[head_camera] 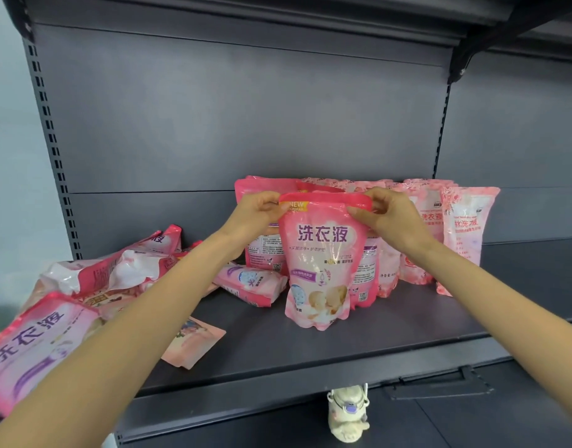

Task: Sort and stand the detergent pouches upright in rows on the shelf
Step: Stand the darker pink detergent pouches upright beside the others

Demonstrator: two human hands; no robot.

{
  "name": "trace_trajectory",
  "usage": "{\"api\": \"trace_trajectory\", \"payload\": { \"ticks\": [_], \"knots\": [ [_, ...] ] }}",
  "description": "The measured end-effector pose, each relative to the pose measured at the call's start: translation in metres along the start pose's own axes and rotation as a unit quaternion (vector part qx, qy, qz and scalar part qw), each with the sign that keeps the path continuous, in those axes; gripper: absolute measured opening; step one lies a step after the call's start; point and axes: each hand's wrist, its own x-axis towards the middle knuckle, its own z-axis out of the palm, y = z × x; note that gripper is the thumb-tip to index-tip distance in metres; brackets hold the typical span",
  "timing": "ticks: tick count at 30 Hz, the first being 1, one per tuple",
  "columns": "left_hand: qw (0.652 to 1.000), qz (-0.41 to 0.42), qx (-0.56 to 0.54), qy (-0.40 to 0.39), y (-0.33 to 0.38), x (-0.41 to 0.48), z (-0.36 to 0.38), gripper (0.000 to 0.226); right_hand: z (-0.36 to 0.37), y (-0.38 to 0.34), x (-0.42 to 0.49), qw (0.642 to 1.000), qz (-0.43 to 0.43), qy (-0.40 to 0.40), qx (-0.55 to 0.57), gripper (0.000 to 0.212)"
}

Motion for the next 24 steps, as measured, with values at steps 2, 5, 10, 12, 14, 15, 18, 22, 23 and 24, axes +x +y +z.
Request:
{"api": "trace_trajectory", "payload": {
  "ticks": [2,5,10,12,14,15,18,22,23,24],
  "knots": [
    [0.999,0.017,0.034,0.004,0.001,-0.003,0.000,0.020,0.001,0.001,-0.001,1.000,-0.010,0.004,-0.026,0.008],
    [0.993,0.041,0.109,-0.003,0.000,-0.010,-0.005,0.031,0.000,0.000,-0.005,0.994,-0.028,0.022,-0.100,0.025],
    [0.945,0.090,0.314,0.020,-0.003,-0.036,-0.018,0.043,0.003,-0.012,-0.023,0.936,-0.139,0.032,-0.321,0.048],
    [0.893,0.107,0.436,0.032,-0.002,-0.051,-0.026,0.047,0.010,-0.022,-0.029,0.909,-0.187,0.028,-0.371,0.053],
    [0.833,0.114,0.539,0.046,-0.003,-0.064,-0.036,0.049,0.020,-0.031,-0.033,0.888,-0.217,0.004,-0.405,0.059],
    [0.812,0.109,0.571,0.055,-0.002,-0.070,-0.042,0.050,0.026,-0.035,-0.035,0.880,-0.223,-0.013,-0.419,0.062],
    [0.777,0.094,0.617,0.082,-0.002,-0.092,-0.066,0.069,0.047,-0.049,-0.039,0.866,-0.229,-0.056,-0.440,0.070],
    [0.755,0.043,0.649,0.081,-0.002,-0.120,-0.101,0.083,0.074,-0.064,-0.040,0.858,-0.214,-0.122,-0.450,0.097],
    [0.752,0.030,0.653,0.083,-0.003,-0.127,-0.109,0.085,0.081,-0.066,-0.040,0.859,-0.210,-0.137,-0.447,0.105],
    [0.748,0.019,0.658,0.085,-0.003,-0.134,-0.117,0.086,0.089,-0.069,-0.040,0.860,-0.208,-0.148,-0.442,0.108]
  ]
}}
